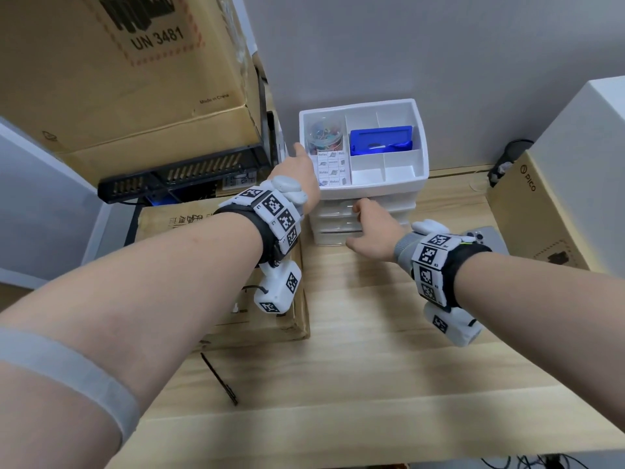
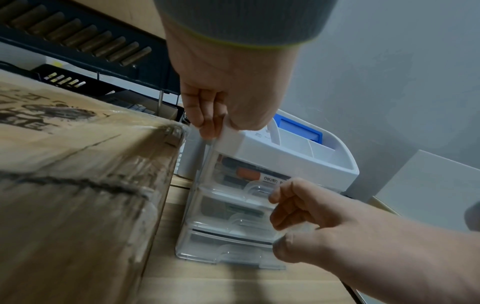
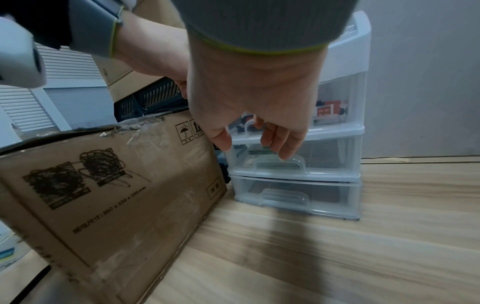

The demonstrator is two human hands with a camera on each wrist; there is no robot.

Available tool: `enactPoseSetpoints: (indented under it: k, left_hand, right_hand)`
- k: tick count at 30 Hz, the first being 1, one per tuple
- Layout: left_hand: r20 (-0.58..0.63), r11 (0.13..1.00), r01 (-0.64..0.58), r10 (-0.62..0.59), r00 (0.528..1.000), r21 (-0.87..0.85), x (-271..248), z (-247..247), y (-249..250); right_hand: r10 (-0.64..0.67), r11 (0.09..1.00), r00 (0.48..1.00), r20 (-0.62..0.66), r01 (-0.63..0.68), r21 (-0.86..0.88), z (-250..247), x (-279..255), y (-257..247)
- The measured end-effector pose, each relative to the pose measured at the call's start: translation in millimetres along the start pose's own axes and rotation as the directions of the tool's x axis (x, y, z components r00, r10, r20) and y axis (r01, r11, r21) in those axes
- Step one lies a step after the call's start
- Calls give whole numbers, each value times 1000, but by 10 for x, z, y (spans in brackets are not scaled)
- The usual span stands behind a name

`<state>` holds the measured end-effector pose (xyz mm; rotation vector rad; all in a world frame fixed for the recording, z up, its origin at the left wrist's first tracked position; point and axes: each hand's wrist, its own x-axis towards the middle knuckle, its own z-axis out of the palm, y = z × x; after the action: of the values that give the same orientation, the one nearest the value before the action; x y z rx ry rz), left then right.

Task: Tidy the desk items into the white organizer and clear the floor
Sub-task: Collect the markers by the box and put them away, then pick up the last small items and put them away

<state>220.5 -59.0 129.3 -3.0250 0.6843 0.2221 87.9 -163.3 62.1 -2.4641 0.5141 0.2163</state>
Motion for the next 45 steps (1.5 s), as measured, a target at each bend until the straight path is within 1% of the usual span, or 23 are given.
enactPoseSetpoints:
  k: [2,4,7,9,11,13,14,17,18,20,22,23,25,27,30,32,34,36,38,39,42,43,45]
  left_hand:
    - [12,999,20,-21,1000,30,-2,-15,17]
    - [46,998,-11,9,999,62,-36,-90,-11]
    - [31,990,-135,133,991,51,-108,-294,-183]
    - [-12,989,-150,150,989,8,-195,-410,-352]
    - [-52,988,-151,152,987,6,-299,-539,-531]
    - [-80,989,-145,145,986,0,-392,-717,-810]
    - [-106,991,-136,136,985,4,-434,-812,-969]
    - [-198,999,-52,49,979,-8,-601,-1100,-1561]
    - [-212,1000,-12,10,977,-7,-701,-1176,-1828]
    - [-236,999,37,-44,971,-33,-827,-1232,-2111]
    - [-254,991,133,-135,958,-26,-1094,-1217,-2605]
    - [-252,983,185,-184,950,-19,-1241,-1153,-2857]
    - [-190,960,281,-274,943,8,-1549,-923,-3390]
    - [-128,950,311,-306,943,15,-1760,-625,-3720]
    - [17,946,324,-324,946,15,-2074,-104,-4047]
    - [154,951,309,-307,939,16,-2286,343,-4188]
    - [277,959,285,-275,921,7,-2469,788,-4215]
    - [364,975,217,-189,912,-39,-2584,1130,-4156]
    - [451,984,141,-79,889,-105,-2623,1492,-4114]
    - [461,986,117,-51,886,-115,-2622,1603,-4079]
    - [397,981,164,-111,911,-102,-2579,1716,-4013]
    - [413,980,187,-142,899,-69,-2543,1745,-3981]
    - [482,982,189,-174,858,19,-2475,1776,-3908]
  right_hand:
    - [25,999,999,44,-26,26,13,-53,7]
    - [24,997,996,84,-30,73,43,-135,9]
    - [0,969,1000,17,-4,248,32,-255,-106]
    - [-20,922,998,-55,39,386,-14,-298,-297]
    - [-31,875,988,-152,101,473,-90,-320,-586]
    - [-83,845,966,-246,199,496,-169,-350,-996]
    - [-127,831,954,-273,252,495,-195,-376,-1213]
    - [-296,809,915,-275,393,437,-160,-511,-1895]
    - [-364,798,895,-257,442,409,-84,-584,-2167]
    - [-466,777,852,-239,523,350,31,-694,-2455]
    - [-574,729,799,-180,598,332,335,-836,-2862]
    - [-609,716,783,-127,611,338,522,-910,-3043]
    - [-665,708,746,17,624,332,976,-1037,-3391]
    - [-695,711,704,147,640,292,1335,-1109,-3510]
    - [-674,726,632,381,662,185,1875,-1157,-3431]
    - [-587,744,596,547,664,75,2215,-1187,-3263]
    - [-462,727,587,664,680,-95,2494,-1201,-3028]
    - [-331,679,610,720,684,-267,2616,-1182,-2765]
    - [-228,648,626,745,669,-364,2817,-1122,-2531]
    - [-197,644,643,740,654,-396,2882,-1092,-2422]
    - [-178,675,731,659,578,-459,2986,-1060,-2199]
    - [-176,682,750,637,560,-471,3030,-1053,-2155]
    - [-165,672,755,635,558,-488,3091,-1053,-2112]
